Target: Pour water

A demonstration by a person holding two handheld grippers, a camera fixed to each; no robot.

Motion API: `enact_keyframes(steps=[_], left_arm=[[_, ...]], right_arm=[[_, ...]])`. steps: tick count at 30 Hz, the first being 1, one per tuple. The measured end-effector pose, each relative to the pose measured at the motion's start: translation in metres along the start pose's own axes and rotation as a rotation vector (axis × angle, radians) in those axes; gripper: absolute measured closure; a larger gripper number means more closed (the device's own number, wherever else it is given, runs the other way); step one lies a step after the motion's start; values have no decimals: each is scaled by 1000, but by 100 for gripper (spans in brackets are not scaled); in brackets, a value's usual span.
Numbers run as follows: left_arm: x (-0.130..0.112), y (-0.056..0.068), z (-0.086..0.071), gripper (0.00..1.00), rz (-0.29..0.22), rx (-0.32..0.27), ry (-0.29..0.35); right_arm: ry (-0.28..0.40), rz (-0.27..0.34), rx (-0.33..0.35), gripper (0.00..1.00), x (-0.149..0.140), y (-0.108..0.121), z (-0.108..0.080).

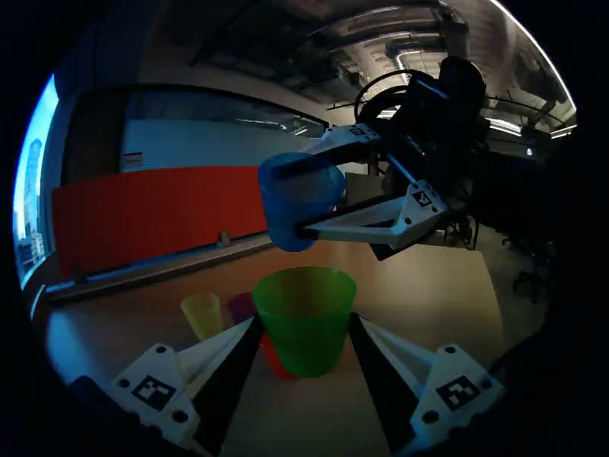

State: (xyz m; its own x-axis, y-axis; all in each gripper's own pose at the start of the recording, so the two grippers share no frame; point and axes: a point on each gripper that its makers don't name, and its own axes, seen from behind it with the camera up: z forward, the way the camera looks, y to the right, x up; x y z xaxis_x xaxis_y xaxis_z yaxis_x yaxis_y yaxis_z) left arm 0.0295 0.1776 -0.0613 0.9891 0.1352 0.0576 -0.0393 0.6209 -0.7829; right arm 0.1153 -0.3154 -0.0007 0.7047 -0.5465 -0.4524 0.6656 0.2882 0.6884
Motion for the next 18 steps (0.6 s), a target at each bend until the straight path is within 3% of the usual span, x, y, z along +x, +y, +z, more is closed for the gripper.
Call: enact_keyframes(steps=[18], left_arm=[[3,-2,0,19,-8,4,11]], right_arm=[[-12,-77,3,11,6,5,7]])
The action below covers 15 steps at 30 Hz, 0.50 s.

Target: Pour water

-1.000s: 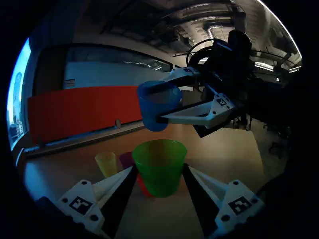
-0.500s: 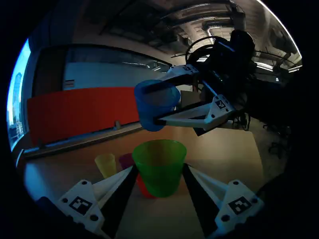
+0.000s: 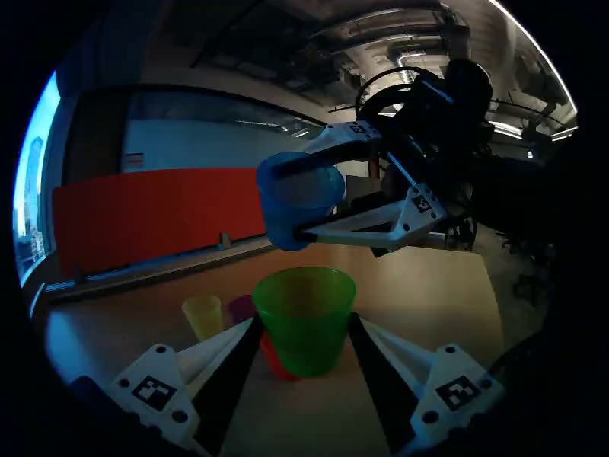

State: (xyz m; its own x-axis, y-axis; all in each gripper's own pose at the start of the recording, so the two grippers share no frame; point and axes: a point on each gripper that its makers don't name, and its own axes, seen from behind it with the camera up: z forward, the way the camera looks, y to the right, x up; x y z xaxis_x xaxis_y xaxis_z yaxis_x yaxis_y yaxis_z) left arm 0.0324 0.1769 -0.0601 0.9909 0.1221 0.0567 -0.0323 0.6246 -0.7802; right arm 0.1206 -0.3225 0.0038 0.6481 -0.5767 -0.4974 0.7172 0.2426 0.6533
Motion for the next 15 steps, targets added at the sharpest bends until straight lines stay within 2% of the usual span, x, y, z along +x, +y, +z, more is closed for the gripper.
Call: enact_keyframes(steps=[15], left_arm=[[3,0,4,19,8,-4,5]], right_arm=[[-20,-57,-2,11,-1,4,3]])
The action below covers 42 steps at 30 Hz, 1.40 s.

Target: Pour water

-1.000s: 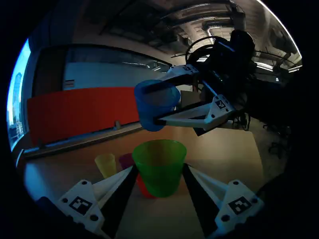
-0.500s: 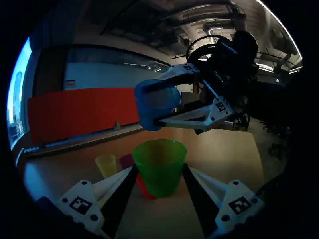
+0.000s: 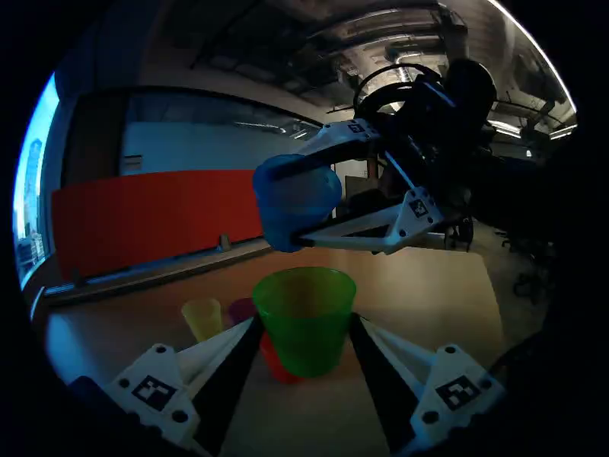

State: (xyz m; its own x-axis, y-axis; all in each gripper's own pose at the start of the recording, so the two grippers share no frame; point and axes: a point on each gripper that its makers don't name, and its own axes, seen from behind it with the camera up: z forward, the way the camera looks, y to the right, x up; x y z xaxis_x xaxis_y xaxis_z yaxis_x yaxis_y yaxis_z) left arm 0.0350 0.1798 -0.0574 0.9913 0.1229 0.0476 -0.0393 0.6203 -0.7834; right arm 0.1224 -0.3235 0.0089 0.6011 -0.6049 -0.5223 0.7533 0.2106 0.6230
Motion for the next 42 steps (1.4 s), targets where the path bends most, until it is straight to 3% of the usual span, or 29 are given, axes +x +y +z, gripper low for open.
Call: enact_keyframes(steps=[28,42], left_arm=[[0,-3,6,19,0,-1,7],[-1,-3,6,19,2,-3,6]], right_arm=[[-9,-131,5,11,4,-1,13],[-16,-164,2,11,4,1,15]])
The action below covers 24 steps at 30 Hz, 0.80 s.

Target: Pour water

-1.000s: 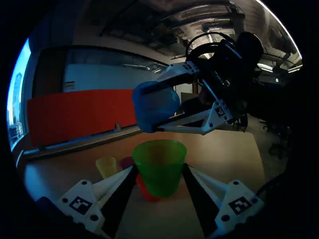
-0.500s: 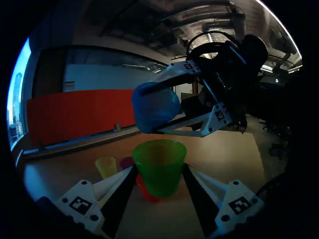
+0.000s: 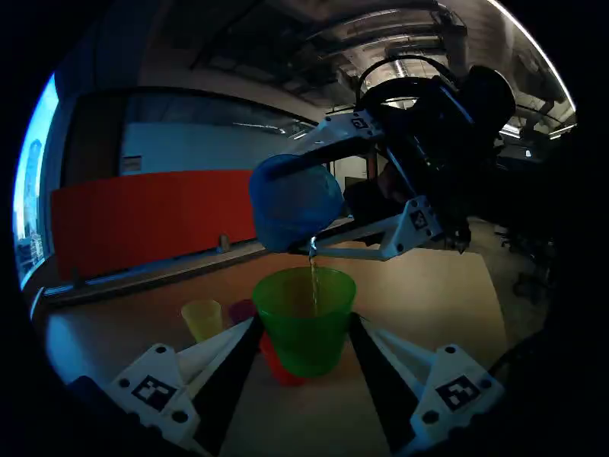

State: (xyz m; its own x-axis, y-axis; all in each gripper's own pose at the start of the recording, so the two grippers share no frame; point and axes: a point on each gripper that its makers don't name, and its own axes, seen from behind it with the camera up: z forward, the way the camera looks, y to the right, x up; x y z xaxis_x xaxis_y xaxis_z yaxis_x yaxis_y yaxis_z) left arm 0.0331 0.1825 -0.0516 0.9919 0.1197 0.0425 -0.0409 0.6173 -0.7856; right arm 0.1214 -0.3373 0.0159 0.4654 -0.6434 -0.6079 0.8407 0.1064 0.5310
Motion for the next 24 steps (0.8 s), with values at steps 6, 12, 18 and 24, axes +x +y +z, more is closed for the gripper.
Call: enact_keyframes(steps=[6,12,18,24], left_arm=[[1,1,0,19,2,-2,1],[1,3,1,19,4,-6,1],[-1,3,0,19,4,-7,0],[0,3,0,19,8,-7,0]], right_arm=[[-3,-8,-1,11,-1,0,0],[-5,-11,0,11,-2,1,1],[-6,-13,0,11,-2,1,2],[-5,-15,0,11,-2,1,2]])
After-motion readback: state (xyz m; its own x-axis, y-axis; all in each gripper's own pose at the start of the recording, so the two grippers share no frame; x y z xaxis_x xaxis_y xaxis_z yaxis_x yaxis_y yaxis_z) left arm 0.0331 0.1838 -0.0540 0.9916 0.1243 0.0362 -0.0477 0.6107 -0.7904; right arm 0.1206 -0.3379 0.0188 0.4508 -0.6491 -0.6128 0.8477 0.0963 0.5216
